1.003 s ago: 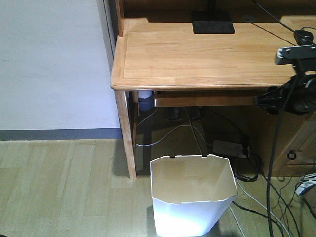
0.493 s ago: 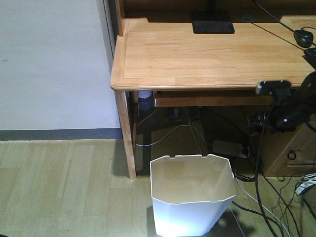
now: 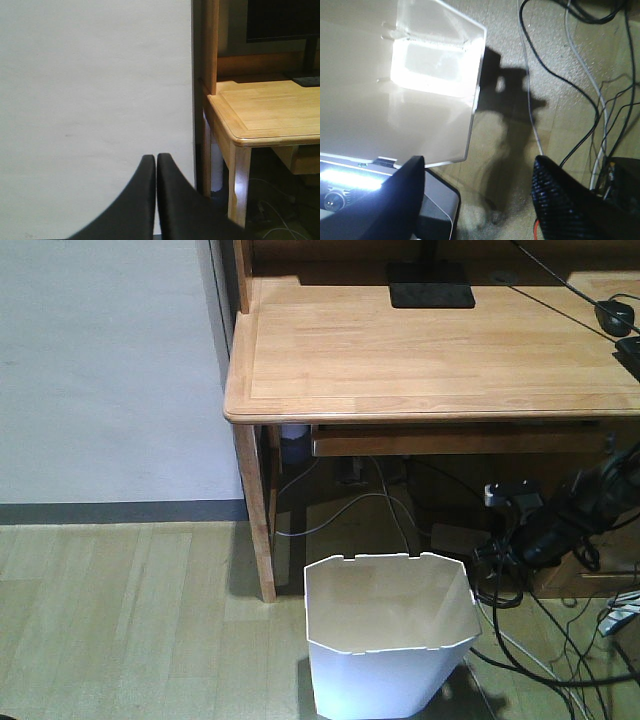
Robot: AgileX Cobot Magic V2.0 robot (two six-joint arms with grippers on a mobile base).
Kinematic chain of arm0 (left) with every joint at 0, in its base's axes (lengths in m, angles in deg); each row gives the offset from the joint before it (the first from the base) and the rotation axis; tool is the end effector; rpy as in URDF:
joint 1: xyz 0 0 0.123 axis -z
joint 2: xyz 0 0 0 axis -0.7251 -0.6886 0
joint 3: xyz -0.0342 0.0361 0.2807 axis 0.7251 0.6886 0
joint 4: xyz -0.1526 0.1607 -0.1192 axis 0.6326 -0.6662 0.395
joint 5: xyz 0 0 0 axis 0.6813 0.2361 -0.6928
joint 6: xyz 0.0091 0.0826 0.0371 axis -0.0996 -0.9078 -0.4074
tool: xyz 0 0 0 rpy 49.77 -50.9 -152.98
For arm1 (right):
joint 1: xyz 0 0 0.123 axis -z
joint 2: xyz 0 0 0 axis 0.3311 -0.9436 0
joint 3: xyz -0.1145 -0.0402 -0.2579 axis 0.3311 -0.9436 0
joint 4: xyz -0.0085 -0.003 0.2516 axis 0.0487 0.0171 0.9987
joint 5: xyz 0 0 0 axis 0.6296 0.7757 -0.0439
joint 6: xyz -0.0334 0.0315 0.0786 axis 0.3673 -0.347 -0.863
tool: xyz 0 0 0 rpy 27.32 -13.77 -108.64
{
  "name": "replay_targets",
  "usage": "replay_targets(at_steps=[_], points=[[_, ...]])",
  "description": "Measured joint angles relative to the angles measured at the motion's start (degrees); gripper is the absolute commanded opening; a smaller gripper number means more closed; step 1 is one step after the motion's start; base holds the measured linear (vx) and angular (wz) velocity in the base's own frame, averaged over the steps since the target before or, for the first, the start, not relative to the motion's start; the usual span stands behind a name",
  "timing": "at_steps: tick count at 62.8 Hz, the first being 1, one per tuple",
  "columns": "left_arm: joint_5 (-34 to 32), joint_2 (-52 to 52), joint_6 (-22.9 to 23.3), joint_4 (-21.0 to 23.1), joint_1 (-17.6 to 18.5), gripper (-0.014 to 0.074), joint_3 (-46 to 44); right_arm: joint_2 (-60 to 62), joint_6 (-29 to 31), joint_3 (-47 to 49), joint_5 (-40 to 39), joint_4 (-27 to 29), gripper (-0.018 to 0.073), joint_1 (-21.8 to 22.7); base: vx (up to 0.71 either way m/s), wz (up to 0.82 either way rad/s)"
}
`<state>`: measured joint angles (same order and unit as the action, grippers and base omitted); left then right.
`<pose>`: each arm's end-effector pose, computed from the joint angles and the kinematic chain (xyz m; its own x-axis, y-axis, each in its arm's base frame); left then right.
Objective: Move trash bin to bedside with robot
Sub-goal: 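Lower the right gripper toward the rim of the white trash bin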
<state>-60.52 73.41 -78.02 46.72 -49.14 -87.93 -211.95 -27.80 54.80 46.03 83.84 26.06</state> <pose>0.0557 0.0031 0.1935 -0.0423 -0.0181 -0.9989 -0.0520 0.9985 -0.0159 0.3550 -0.0322 -0.0406 -0.9806 -0.1329 -0.1440 -0.1442 0.9870 0.0711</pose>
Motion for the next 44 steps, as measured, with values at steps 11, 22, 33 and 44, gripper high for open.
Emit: replay_targets(at_steps=[11,22,33,44], points=[[0.0,0.0,0.0,0.0,0.0,-0.0006,0.0,-7.3,0.5,5.2,0.5,1.7,0.0505,0.0,0.0,0.0],[0.0,0.0,0.0,0.0,0.0,-0.0006,0.0,-13.2,0.5,11.4,1.6,2.1,0.0518,-0.3,0.0,0.0],[0.0,0.0,0.0,0.0,0.0,-0.0006,0.0,-18.9,0.5,18.6,2.7,2.1,0.0518,-1.7,0.0,0.0],[0.0,0.0,0.0,0.0,0.0,-0.0006,0.0,-25.4,-1.2,25.6,5.8,2.1,0.0503,-2.6,0.0,0.0]])
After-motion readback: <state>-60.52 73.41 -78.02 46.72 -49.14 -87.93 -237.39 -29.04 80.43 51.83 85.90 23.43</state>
